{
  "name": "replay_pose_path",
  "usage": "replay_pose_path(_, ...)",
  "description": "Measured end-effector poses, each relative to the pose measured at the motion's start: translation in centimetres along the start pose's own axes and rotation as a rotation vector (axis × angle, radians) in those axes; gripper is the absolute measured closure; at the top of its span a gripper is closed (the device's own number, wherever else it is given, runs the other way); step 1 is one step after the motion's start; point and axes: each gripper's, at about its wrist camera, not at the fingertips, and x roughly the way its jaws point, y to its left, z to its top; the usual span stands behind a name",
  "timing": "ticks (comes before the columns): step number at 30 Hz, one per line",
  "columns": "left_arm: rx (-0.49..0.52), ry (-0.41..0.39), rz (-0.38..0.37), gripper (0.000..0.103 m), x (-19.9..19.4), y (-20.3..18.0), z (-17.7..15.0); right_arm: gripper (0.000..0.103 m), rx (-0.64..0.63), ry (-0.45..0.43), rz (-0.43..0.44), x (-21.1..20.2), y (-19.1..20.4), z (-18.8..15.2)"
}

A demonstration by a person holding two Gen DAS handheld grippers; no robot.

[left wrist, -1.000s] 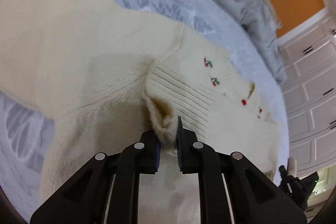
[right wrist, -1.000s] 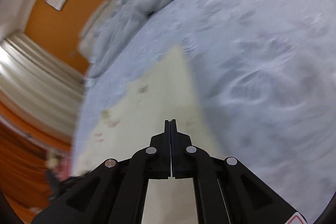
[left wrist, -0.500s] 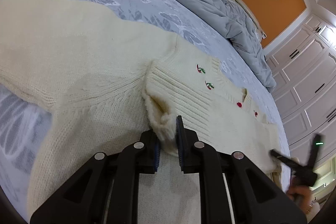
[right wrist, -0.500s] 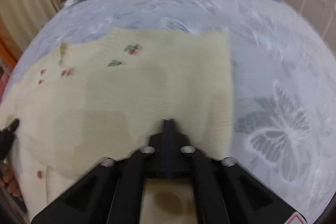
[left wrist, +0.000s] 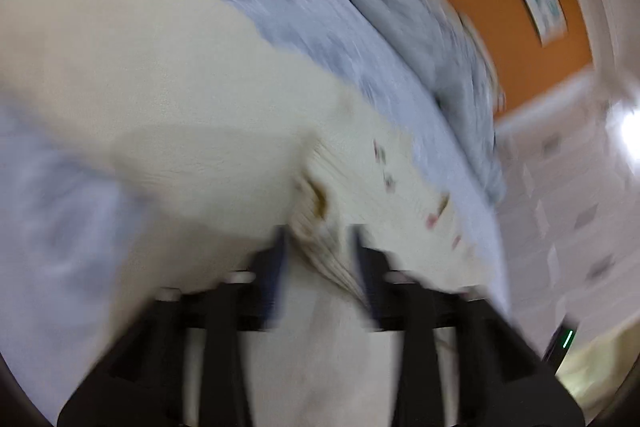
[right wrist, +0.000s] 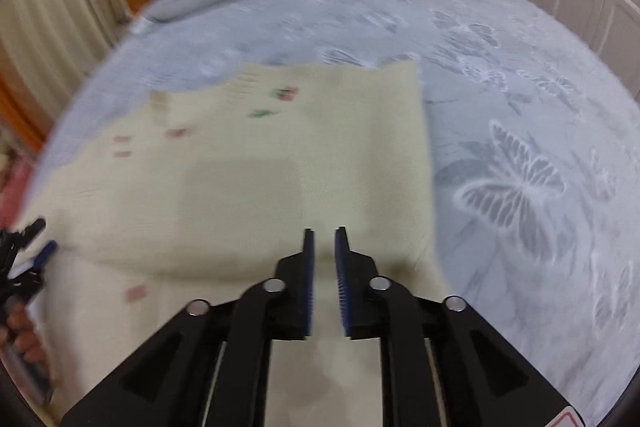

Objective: Fold small clothes
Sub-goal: 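Fold the sleeve across the cardigan front with the right gripper and release, then grasp the cardigan side edge with the left gripper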

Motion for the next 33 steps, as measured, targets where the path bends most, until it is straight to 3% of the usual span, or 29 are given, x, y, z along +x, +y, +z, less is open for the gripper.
replay_pose_path(2, -0.104, -0.148, 0.022, 0.012, -5.2, 2.8, 1.8, 0.07, -0.033, -0.002, 0.017, -2.0, 0.9, -1.8)
replay_pose_path(5, -0.233, -0.293, 0.163, 0.008, -11.2, 8.7, 6.0, 0.065, -0.093, 0.029, 0.039, -4.1, 2.4, -5.4)
replay_pose_path(9, -0.418, -0.346, 0.354, 0.009, -15.1, 17.6, 11.7, 0.063, -0.106, 0.138, 0.038, -5.5, 4.0, -10.4)
replay_pose_path(12, -0.47, -0.358, 0.357, 0.018, -15.6, 20.0, 14.0, 0.063, -0.068, 0.207, 0.058, -5.6, 4.3, -12.7)
replay_pose_path(13, -0.461, -0.353, 0.375, 0.037, -15.4, 19.8, 14.6, 0.063, -0.047, 0.223, 0.068, -5.6, 4.3, -13.1)
replay_pose_path(14, -0.436, -0.32, 0.381, 0.07, -14.8, 19.5, 15.4, 0.063, -0.034, 0.23, 0.074, -5.8, 4.4, -13.5)
replay_pose_path(15, -0.425, -0.266, 0.376, 0.089, -13.9, 19.2, 16.1, 0.063, -0.025, 0.237, 0.081, -5.9, 4.5, -13.6)
replay_pose_path(16, -0.413, -0.23, 0.383, 0.094, -13.3, 18.3, 16.7, 0.063, -0.028, 0.234, 0.081, -6.1, 4.6, -13.6)
replay_pose_path(19, -0.274, -0.294, 0.348, 0.095, -14.0, 13.1, 17.5, 0.061, -0.046, 0.199, 0.074, -7.0, 5.0, -13.1)
replay_pose_path(22, -0.056, -0.288, 0.241, 0.095, -13.8, 3.4, 17.5, 0.059, -0.021, 0.163, 0.091, -7.8, 4.7, -12.4)
replay_pose_path(24, 0.114, -0.257, 0.114, 0.095, -13.1, -5.2, 15.6, 0.059, 0.006, 0.148, 0.102, -8.0, 4.1, -12.0)
replay_pose_path(25, 0.156, -0.241, 0.078, 0.094, -12.6, -7.6, 14.6, 0.059, 0.018, 0.14, 0.104, -8.1, 3.8, -11.8)
replay_pose_path(26, 0.228, -0.195, 0.013, 0.094, -11.3, -11.9, 12.5, 0.059, 0.035, 0.128, 0.108, -8.2, 3.4, -11.7)
replay_pose_path(28, 0.287, -0.118, -0.047, 0.094, -8.6, -16.1, 9.6, 0.059, 0.053, 0.113, 0.107, -8.4, 2.8, -11.4)
replay_pose_path(30, 0.33, -0.011, -0.079, 0.089, -4.8, -19.3, 4.6, 0.059, 0.072, 0.101, 0.105, -8.4, 1.9, -11.3)
replay_pose_path(31, 0.333, 0.029, -0.083, 0.085, -2.9, -19.9, 2.5, 0.059, 0.083, 0.1, 0.104, -8.3, 1.4, -11.1)
replay_pose_path(32, 0.32, 0.082, -0.081, 0.069, -0.7, -19.9, -0.1, 0.058, 0.098, 0.097, 0.104, -8.0, 0.7, -10.8)
replay_pose_path(33, 0.296, 0.13, -0.058, 0.059, 1.2, -19.2, -2.5, 0.058, 0.109, 0.098, 0.104, -7.9, 0.2, -10.4)
